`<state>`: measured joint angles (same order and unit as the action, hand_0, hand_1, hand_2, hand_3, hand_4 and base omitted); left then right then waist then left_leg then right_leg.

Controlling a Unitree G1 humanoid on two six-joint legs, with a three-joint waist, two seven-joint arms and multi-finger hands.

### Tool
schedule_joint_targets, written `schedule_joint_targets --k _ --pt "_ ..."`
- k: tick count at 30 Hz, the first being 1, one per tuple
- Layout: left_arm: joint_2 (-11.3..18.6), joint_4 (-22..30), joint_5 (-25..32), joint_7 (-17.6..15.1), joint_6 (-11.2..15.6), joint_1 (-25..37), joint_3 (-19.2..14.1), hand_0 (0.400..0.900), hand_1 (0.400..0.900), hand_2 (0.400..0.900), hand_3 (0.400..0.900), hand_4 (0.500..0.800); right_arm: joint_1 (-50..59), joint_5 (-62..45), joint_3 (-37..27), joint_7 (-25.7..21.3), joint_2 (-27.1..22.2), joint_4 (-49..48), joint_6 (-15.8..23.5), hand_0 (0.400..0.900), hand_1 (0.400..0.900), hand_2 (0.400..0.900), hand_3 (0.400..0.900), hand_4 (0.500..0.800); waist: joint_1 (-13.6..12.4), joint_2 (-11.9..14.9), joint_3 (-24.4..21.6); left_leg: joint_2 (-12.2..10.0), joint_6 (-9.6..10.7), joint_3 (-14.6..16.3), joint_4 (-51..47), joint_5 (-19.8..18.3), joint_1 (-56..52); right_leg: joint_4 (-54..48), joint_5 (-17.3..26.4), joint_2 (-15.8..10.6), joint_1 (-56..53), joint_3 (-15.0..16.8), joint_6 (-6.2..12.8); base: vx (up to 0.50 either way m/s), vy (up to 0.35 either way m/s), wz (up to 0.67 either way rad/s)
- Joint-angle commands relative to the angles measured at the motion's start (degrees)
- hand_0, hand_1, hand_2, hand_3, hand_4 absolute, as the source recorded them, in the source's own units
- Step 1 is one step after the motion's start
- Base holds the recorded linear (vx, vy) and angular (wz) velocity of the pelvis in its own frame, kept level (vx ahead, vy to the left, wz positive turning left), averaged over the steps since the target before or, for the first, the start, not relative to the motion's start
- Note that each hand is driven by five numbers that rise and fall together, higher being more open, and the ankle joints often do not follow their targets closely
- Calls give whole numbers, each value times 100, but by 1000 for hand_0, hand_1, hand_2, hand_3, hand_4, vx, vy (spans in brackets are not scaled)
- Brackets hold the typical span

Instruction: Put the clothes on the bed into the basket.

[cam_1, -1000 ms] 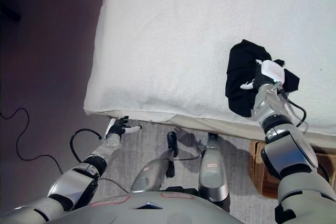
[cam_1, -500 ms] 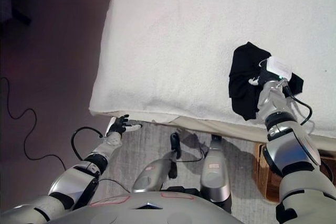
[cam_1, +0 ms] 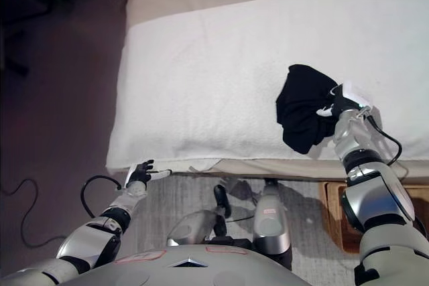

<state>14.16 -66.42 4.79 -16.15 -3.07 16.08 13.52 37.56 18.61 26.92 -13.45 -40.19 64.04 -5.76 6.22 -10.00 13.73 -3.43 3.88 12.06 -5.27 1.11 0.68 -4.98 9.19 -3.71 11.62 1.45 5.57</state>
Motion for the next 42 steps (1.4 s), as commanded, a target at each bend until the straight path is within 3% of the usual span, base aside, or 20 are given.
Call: schedule_joint_targets --k 1,7,14,20,27,35,42 --pt "530 -187 -54 -164 92 251 146 900 900 900 900 800 560 -56 -2 -302 -972 620 -105 400 400 400 400 500 116 348 -711 52 187 420 28 -219 -576 -2 -558 108 -274 -17 136 43 -106 -7" --pt "664 36 52 -32 115 257 114 900 900 900 900 800 1006 -50 -79 -182 -2079 907 -201 400 400 400 400 500 230 402 -825 -85 333 361 373 104 -667 -2 -714 248 -600 -50 -20 21 -96 3" --pt "886 197 -15 190 133 -147 33 900 900 900 900 800 1327 -109 -216 -98 -3336 1288 -240 400 400 400 400 500 251 425 -824 -140 419 217 1047 399 -570 -2 -831 283 -907 -150 -131 27 -78 1" --pt "908 314 -60 322 118 -273 49 900 900 900 900 800 1472 51 -224 69 -4076 1697 -345 400 400 400 400 500 341 379 -838 -151 424 191 1248 565 -537 -2 -886 309 -1042 -169 -169 37 -41 -4" --pt "987 393 -71 458 78 -267 77 900 900 900 900 800 1287 52 -493 331 -4426 2234 -512 400 400 400 400 500 422 343 -801 -162 395 101 1682 641 -412 -2 -947 351 -1171 -161 -228 34 -30 -9" --pt "1172 440 -139 592 -1 -344 -17 900 900 900 900 800 444 144 -1221 587 -4730 2580 -661 400 400 400 400 500 508 299 -827 -180 394 151 1740 766 -412 -2 -984 390 -1248 -126 -257 32 -9 -7" --pt "1124 579 -119 587 4 -350 -43 900 900 900 900 800 -327 30 -1812 559 -4522 2257 -605 400 400 400 400 500 601 235 -828 -178 421 237 1745 808 -476 -2 -980 408 -1252 -71 -267 19 11 -10"
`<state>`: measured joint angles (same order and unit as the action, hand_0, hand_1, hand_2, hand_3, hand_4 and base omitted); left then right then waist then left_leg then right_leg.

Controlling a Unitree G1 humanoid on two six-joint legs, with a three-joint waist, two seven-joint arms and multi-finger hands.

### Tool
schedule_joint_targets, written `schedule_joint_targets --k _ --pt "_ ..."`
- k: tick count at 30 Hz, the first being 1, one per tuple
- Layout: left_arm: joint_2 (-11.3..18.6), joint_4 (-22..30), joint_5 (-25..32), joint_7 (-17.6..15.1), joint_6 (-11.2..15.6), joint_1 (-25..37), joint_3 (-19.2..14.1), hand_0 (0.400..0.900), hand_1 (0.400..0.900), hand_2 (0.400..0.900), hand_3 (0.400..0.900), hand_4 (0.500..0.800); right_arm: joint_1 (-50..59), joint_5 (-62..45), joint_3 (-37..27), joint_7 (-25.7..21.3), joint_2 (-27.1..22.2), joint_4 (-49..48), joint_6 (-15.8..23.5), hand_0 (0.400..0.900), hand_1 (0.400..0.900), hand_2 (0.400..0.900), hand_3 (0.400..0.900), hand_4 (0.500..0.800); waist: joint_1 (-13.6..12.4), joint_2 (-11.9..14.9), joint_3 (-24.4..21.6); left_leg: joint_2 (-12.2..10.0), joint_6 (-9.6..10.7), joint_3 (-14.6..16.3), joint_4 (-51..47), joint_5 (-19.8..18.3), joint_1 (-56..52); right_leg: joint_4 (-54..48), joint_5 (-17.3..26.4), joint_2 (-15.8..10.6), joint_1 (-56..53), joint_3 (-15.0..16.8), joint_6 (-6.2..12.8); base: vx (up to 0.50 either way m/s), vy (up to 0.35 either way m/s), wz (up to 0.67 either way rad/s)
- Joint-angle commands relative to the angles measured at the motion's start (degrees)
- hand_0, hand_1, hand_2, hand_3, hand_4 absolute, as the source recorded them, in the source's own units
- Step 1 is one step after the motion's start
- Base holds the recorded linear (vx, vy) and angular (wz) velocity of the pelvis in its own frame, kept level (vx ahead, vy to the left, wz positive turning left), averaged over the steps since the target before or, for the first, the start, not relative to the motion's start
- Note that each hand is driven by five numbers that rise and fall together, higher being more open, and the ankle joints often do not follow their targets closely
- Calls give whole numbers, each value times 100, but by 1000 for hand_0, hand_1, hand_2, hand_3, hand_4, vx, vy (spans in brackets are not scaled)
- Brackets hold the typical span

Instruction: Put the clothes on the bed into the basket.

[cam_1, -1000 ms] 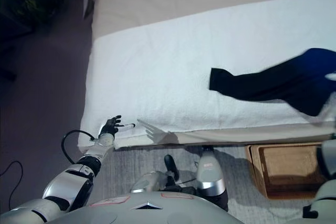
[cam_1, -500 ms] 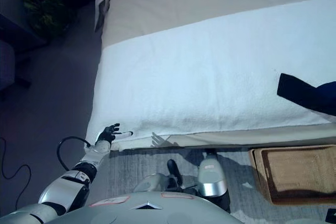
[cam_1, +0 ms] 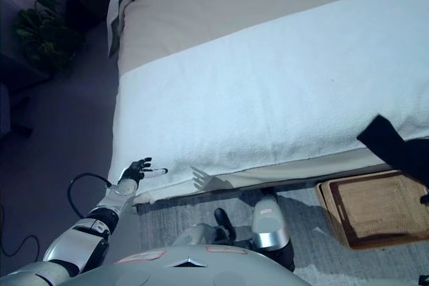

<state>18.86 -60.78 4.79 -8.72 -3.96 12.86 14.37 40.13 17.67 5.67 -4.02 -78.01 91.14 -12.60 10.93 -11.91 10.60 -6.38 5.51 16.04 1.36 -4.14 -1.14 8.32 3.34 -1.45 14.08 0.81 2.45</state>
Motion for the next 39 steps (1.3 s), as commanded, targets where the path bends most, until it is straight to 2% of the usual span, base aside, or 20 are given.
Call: schedule_joint_targets --k 1,8,9,10,23,30,34,37,39 --pt "642 13 -106 -154 92 -3 -125 900 900 900 900 800 -721 104 215 -387 -647 -442 81 400 400 400 400 500 133 420 -518 115 265 -163 1084 1347 -297 -1332 -393 180 -1499 -9 43 0 0 0" --pt "577 70 -50 -112 107 -64 -68 900 900 900 900 800 -1128 0 -160 -293 -592 -407 105 400 400 400 400 500 121 381 -498 108 314 -197 1117 1428 -291 -1332 -429 176 -1529 -49 31 -8 -2 4" --pt "576 70 -50 -112 107 -64 -69 900 900 900 900 800 -1123 0 -156 -293 -592 -406 105 551 551 551 551 591 122 380 -497 108 315 -197 1118 1427 -291 -1332 -429 176 -1530 -49 31 -6 -7 4" --pt "577 62 -64 -109 111 -58 -58 900 900 900 900 800 -1081 -41 -101 -262 -587 -432 148 900 900 900 900 800 108 374 -490 97 326 -194 1134 1445 -284 -1332 -436 176 -1534 -51 26 -11 -8 5" --pt "591 -27 -40 55 115 -182 -32 900 900 900 900 800 -531 -42 489 -87 -435 -276 172 900 900 900 900 800 -55 400 -426 117 331 -294 950 1378 -268 -1332 -410 110 -1485 -162 68 -15 2 9" --pt "566 -96 -97 72 97 -217 -18 900 900 900 900 800 -635 -67 493 -85 -138 -391 229 900 900 900 900 800 -111 489 -464 134 281 -329 812 1179 -344 -1332 -394 93 -1495 -219 102 -23 16 6" --pt "488 -96 -63 1 111 -215 -79 900 900 900 900 800 -797 -454 502 -304 427 -1153 481 900 900 900 900 800 -122 571 -479 132 237 -300 689 1039 -422 -1332 -365 98 -1484 -214 114 -25 20 2" --pt "390 46 -80 -100 135 -234 -176 900 900 900 900 800 -1255 -736 318 -581 985 -2443 707 900 900 900 900 800 -96 622 -474 139 190 -247 614 876 -476 -1332 -314 90 -1450 -196 119 -47 49 -2" --pt "349 231 -98 -175 127 -287 -277 900 900 900 900 800 -1802 -718 -19 -739 1322 -3592 759 900 900 900 900 800 -85 650 -470 135 163 -228 562 756 -541 -1332 -300 96 -1457 -204 119 -46 53 9"
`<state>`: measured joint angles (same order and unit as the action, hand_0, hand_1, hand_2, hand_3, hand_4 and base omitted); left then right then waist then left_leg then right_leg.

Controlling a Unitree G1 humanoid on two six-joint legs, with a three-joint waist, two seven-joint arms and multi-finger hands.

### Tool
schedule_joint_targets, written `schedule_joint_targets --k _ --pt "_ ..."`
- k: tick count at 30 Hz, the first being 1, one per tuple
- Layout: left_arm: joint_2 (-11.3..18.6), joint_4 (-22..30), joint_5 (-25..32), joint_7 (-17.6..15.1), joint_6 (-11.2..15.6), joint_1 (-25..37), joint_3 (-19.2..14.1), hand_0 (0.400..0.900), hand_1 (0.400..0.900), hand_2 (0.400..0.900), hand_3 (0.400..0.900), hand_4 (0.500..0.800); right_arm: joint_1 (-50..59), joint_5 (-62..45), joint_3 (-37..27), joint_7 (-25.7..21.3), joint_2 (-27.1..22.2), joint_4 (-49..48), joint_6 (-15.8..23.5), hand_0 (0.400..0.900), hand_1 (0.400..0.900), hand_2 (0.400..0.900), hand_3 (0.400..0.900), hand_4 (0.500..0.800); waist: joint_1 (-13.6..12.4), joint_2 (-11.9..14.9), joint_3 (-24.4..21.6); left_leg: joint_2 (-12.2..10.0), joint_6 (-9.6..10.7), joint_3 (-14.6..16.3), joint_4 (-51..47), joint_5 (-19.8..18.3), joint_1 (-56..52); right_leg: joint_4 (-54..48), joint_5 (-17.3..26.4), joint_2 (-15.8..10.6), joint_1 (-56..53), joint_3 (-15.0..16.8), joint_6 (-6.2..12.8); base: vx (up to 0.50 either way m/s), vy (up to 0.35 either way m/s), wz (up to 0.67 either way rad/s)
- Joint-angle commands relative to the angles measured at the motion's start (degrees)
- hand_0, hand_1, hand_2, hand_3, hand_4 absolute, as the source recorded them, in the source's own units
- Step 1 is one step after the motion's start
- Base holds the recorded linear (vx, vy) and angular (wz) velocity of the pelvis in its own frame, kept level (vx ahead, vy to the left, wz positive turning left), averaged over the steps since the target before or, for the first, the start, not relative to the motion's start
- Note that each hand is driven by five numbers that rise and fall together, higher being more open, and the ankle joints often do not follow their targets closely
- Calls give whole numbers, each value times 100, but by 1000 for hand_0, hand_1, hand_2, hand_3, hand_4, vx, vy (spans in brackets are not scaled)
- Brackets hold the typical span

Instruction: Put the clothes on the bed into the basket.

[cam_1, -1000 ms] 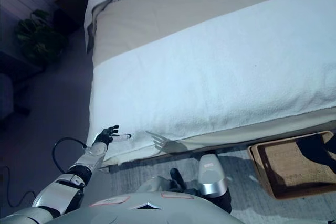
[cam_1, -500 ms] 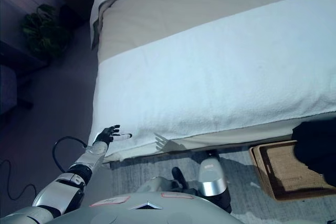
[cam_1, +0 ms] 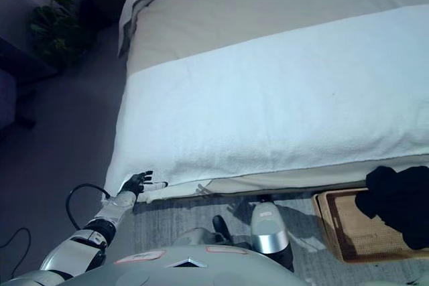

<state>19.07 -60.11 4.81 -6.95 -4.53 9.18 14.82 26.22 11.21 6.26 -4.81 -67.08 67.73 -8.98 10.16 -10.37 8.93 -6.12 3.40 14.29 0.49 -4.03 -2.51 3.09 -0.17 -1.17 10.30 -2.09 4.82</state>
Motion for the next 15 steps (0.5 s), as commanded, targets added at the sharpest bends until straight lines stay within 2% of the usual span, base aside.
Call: schedule_joint_targets --k 1,3,6,10,15 --pt "297 284 -104 -389 180 38 -387 900 900 900 900 800 -690 -91 -272 -688 417 -1878 443 900 900 900 900 800 -5 509 -308 105 355 -48 611 683 -436 -809 57 66 -1082 59 -118 -42 48 14" --pt "243 408 -116 -440 183 -60 -519 900 900 900 900 800 -1242 -203 -686 -791 813 -2542 517 900 900 900 900 800 -7 553 -333 111 312 -35 516 580 -477 -809 84 51 -1061 24 -116 -51 45 18" --pt "140 598 -137 -460 198 -191 -559 900 900 900 900 800 -1634 -501 -791 -794 1581 -3015 647 900 900 900 900 800 -95 624 -347 132 252 -78 351 428 -558 -809 110 11 -1067 -83 -94 -68 51 27" --pt "16 708 -219 -465 169 -347 -550 900 900 900 900 800 -1976 -920 -695 -784 2582 -2915 728 900 900 900 900 800 -186 705 -354 155 188 -130 120 278 -654 -809 131 -40 -1096 -205 -59 -64 65 25" --pt "-126 708 -256 -588 154 -441 -497 900 900 900 900 800 -2081 -1716 -382 -868 3831 -1891 825 900 900 900 900 800 -242 770 -367 221 119 -156 -117 148 -744 -809 166 -80 -1105 -249 -12 -43 77 5"
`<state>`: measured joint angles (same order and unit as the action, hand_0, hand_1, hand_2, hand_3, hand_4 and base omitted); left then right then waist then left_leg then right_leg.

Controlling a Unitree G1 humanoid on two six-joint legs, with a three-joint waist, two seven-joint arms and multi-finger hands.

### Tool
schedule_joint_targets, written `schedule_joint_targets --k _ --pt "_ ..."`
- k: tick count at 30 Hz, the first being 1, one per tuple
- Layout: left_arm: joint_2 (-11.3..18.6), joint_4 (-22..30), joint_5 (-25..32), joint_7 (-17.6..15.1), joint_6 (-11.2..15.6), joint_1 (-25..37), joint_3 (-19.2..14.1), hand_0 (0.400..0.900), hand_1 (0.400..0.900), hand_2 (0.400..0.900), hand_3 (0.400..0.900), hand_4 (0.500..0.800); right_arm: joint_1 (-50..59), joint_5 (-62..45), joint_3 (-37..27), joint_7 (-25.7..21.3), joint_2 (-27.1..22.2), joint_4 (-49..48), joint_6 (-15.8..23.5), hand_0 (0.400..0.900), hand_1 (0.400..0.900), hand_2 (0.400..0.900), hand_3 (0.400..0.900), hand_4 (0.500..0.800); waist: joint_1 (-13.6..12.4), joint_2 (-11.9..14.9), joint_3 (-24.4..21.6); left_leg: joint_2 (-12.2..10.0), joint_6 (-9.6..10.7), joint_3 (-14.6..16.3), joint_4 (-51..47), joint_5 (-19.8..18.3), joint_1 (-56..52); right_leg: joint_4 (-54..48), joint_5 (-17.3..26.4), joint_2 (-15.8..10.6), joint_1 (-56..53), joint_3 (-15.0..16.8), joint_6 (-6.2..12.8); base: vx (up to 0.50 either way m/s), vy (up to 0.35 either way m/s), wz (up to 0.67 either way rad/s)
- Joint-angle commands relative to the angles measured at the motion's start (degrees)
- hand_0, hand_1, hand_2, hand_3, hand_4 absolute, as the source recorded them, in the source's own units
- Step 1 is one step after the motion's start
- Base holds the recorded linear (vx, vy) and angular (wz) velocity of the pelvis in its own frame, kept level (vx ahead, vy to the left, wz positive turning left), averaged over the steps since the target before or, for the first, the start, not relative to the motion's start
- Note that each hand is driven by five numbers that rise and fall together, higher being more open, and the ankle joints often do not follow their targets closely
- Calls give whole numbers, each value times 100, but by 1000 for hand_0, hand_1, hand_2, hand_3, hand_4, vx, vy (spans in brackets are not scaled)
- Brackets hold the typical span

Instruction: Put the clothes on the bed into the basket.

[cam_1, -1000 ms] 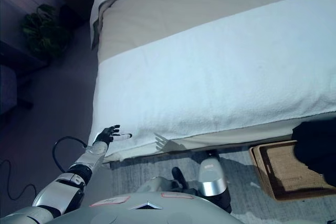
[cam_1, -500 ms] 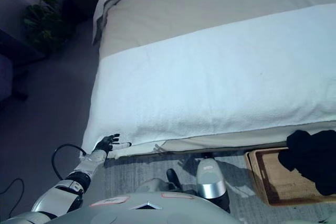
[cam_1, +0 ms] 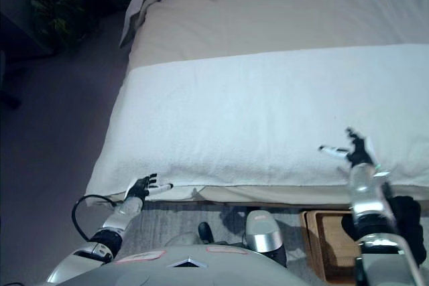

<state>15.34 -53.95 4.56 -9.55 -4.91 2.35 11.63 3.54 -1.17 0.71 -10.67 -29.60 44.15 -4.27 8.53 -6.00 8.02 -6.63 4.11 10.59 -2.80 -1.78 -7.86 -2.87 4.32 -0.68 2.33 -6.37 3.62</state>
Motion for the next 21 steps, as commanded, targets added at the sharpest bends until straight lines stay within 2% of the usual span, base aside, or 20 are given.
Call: schedule_joint_targets --k 1,5,9,13,21 --pt "217 67 -239 -339 191 259 -144 900 900 900 900 800 188 -476 306 -250 237 723 331 900 900 900 900 800 -85 342 -278 288 36 209 171 -91 -222 -213 -275 -140 -304 159 119 -43 85 -2" --pt "140 -144 -335 -414 175 344 -22 900 900 900 900 800 107 -367 717 -24 705 1861 190 900 900 900 900 800 -102 369 -302 350 -9 261 38 -139 -286 -213 -227 -161 -285 215 160 -18 72 -10" --pt "124 -333 -415 -371 150 434 82 900 900 900 900 800 5 -116 857 212 888 2776 3 900 900 900 900 800 -91 403 -346 390 -31 278 -7 -160 -318 -213 -222 -180 -307 234 176 10 39 -8" --pt "135 -399 -439 -317 150 465 128 900 900 900 900 800 -33 86 834 275 826 3096 -49 900 900 900 900 800 -74 435 -358 405 -53 292 -28 -195 -337 -213 -199 -201 -312 280 194 -3 20 -8" --pt "103 -412 -418 -303 178 479 135 900 900 900 900 800 -6 157 923 279 872 3058 15 900 900 900 900 800 -57 462 -399 427 -80 323 -38 -233 -384 -213 -188 -194 -329 339 209 1 7 -6"
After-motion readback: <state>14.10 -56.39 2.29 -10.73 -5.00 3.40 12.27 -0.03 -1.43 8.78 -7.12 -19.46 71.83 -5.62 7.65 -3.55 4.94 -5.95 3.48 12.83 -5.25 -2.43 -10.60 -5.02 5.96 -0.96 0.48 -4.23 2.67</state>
